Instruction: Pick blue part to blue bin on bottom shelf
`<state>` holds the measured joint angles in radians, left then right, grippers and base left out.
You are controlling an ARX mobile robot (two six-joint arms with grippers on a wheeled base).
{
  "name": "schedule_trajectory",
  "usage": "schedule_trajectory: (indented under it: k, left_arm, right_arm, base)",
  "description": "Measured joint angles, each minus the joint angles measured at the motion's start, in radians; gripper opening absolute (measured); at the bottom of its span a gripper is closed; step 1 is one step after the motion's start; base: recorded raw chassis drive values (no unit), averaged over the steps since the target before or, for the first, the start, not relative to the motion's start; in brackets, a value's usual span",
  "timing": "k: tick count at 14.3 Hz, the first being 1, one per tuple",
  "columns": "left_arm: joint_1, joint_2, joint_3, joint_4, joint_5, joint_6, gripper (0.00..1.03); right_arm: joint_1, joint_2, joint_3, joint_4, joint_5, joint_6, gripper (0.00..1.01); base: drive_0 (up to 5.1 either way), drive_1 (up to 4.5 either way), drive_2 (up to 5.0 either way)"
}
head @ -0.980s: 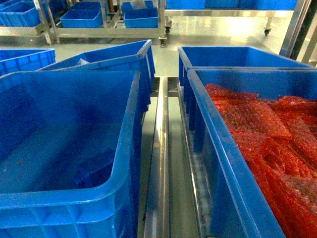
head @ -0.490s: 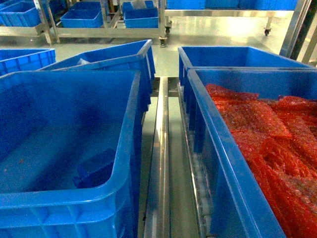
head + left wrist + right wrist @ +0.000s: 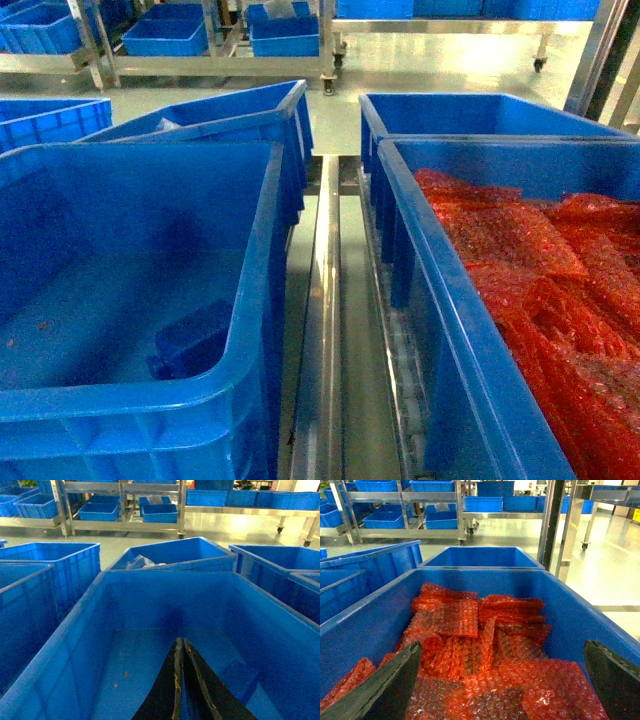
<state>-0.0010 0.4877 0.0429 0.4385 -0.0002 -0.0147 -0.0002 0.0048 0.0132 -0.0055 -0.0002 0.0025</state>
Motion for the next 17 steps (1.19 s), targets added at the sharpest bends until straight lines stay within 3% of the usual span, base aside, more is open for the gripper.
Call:
schedule_trajectory:
  k: [1, 9, 10, 11, 12, 17]
  left_arm:
    - [0.000, -0.007, -0.022, 0.045, 0.000, 0.000, 0.02]
    - [0.000, -0.245, -0.030, -0.195, 0.000, 0.000, 0.02]
    - [0.000, -0.282, -0.030, -0.232, 0.000, 0.000, 0.02]
    - [0.000, -0.389, -0.029, -0.378, 0.000, 0.000, 0.02]
    - [0.000, -0.477, -0.029, -0.423, 0.002, 0.001, 0.02]
    - [0.000, -0.477, -0.030, -0.450, -0.002, 0.003, 0.02]
  right_arm:
    - [0.000, 0.000, 0.000, 0.000, 0.000, 0.000, 0.98]
    - [0.000, 0.000, 0.000, 0.000, 0.000, 0.000, 0.98]
    - [0.000, 0.000, 0.000, 0.000, 0.000, 0.000, 0.98]
    - [0.000, 0.000, 0.000, 0.000, 0.000, 0.000, 0.98]
    - [0.000, 0.000, 0.000, 0.002, 0.000, 0.000, 0.98]
    - [0.000, 0.000, 0.000, 0.000, 0.002, 0.000, 0.98]
  base:
    - [0.0, 0.00, 0.0]
    - [0.0, 0.00, 0.0]
    - [0.0, 0.00, 0.0]
    - [0.0, 0.00, 0.0]
    - [0.0, 0.00, 0.0]
    - [0.0, 0.00, 0.0]
